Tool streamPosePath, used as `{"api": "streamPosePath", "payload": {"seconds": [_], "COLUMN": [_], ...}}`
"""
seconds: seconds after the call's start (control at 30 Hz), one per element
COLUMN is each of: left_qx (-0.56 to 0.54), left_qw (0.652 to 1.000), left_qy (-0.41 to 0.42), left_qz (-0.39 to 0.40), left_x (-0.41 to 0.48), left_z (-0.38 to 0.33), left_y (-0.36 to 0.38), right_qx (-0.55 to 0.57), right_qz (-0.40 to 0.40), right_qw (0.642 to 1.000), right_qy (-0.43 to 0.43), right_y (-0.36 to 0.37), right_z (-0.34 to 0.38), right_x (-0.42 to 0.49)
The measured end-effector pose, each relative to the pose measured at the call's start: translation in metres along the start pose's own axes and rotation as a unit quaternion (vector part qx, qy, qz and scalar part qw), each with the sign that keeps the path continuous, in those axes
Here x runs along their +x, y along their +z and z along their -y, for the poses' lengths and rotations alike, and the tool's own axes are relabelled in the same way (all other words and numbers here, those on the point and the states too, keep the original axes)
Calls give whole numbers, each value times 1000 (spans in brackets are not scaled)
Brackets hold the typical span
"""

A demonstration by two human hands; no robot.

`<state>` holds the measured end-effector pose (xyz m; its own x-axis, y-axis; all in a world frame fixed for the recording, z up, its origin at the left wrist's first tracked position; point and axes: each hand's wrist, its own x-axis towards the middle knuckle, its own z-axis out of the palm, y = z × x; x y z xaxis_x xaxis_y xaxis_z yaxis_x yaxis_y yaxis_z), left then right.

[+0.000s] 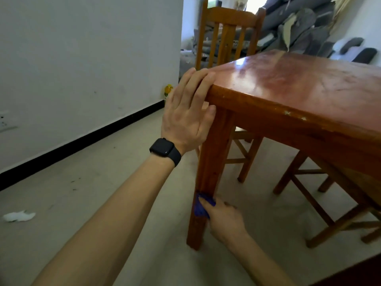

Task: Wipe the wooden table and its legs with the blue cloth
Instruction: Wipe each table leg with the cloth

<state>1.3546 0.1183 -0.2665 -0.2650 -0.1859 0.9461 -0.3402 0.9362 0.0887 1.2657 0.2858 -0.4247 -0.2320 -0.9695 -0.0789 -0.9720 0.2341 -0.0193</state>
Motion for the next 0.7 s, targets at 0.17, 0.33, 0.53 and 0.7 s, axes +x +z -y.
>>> {"api": "streamPosePath", "payload": {"seconds": [0.17,0.33,0.53,0.7], "left_qx": [-19,-3,19,-110], "left_qw": [999,999,994,881], "left_qy": [-7,-7,-107,-433], "left_qz": [-49,-46,-16,156], "left_x": [2,0,-20,-104], "left_z": [-3,-1,-18,-35], "left_y": [12,9,6,16], "right_qx": [57,-28,-33,126], "right_qz": [-245,-310,-63,-206], "right_qw": [968,948,996,964], "right_qy": [-15,-66,-62,-112], "right_y": [-42,-52,55,22], "right_z": [-10,-23,-20,-47], "right_x": [4,24,8,-2]}}
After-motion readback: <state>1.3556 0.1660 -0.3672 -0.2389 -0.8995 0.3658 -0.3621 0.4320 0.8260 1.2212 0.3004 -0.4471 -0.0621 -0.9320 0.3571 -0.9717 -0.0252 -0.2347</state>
